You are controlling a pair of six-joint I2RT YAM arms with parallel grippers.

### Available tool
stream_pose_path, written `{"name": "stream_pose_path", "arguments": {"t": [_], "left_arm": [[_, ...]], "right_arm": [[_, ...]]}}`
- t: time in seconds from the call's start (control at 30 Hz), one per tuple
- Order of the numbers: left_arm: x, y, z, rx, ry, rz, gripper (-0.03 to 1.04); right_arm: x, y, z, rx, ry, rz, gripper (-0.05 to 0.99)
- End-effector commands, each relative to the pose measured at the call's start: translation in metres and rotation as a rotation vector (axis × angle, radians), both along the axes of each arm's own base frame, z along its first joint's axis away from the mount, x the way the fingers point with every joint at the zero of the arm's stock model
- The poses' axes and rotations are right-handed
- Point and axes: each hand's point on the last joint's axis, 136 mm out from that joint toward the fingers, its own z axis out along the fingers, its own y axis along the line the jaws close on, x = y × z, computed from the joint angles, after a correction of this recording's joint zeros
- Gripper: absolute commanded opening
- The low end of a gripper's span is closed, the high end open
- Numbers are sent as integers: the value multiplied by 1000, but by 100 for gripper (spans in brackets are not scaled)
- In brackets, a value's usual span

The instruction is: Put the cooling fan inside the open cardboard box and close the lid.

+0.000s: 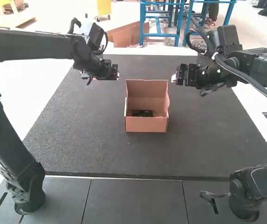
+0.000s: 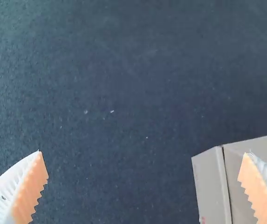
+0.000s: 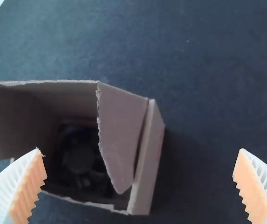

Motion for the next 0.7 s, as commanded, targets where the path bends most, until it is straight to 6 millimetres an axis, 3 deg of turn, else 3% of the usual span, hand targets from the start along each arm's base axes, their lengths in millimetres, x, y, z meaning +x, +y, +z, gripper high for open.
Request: {"name": "stream_pose_path", "arguments": {"t": [0.0,0.2,0.37,0.5,0.67], "left_arm": [[17,-16,10,2,-25,-29,97],[34,-56,10,-26,-25,-103,97],[34,-92,5,-38,-8,-177,97],[20,-111,-5,-23,54,-233,97],[-8,-121,-22,0,159,-286,97]], "right_arm": [[-1,-9,26,-7,-66,-14,92],[-6,-11,28,11,-54,-32,92],[-3,-21,27,12,-49,-65,92],[0,-30,28,12,-50,-91,92],[1,-32,24,12,-40,-95,92]]}}
